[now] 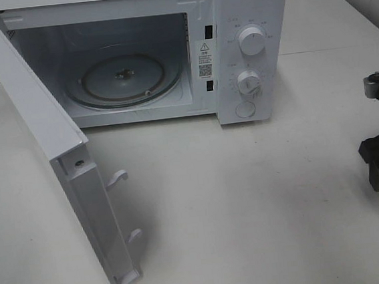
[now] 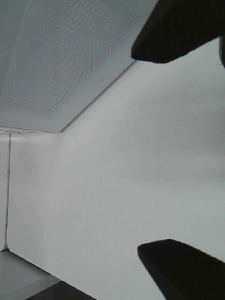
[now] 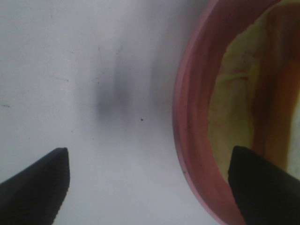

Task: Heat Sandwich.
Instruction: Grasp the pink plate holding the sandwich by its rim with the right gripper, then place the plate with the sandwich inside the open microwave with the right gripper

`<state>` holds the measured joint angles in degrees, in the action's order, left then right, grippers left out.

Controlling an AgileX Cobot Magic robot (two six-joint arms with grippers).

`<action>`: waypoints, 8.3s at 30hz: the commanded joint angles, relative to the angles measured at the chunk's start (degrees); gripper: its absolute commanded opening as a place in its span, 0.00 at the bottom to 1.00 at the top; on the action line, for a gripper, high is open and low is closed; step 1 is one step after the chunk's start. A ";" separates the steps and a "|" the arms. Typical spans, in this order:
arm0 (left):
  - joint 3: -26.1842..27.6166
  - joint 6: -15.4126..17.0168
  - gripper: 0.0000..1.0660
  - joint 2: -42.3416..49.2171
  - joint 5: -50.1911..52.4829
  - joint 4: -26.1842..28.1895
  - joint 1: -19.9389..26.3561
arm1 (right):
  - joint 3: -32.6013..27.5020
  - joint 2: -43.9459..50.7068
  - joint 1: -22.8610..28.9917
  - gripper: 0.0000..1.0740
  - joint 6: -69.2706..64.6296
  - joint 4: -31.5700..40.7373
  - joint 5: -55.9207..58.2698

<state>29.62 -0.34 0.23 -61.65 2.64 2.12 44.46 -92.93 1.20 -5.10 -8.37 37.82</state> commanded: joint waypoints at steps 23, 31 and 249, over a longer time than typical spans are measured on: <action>0.00 0.34 0.92 1.09 0.57 0.23 0.00 | 0.29 -7.39 -0.46 0.78 0.17 -1.66 -7.10; 0.00 0.34 0.92 1.09 0.57 0.23 0.00 | 0.29 -7.39 -0.46 0.73 0.40 -1.49 -7.16; 0.00 0.34 0.92 1.09 0.57 0.23 0.00 | 6.59 6.25 40.91 0.00 89.32 4.53 -1.72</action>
<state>29.62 -0.34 0.23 -61.65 2.64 2.12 50.08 -86.63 42.46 83.77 -4.35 37.13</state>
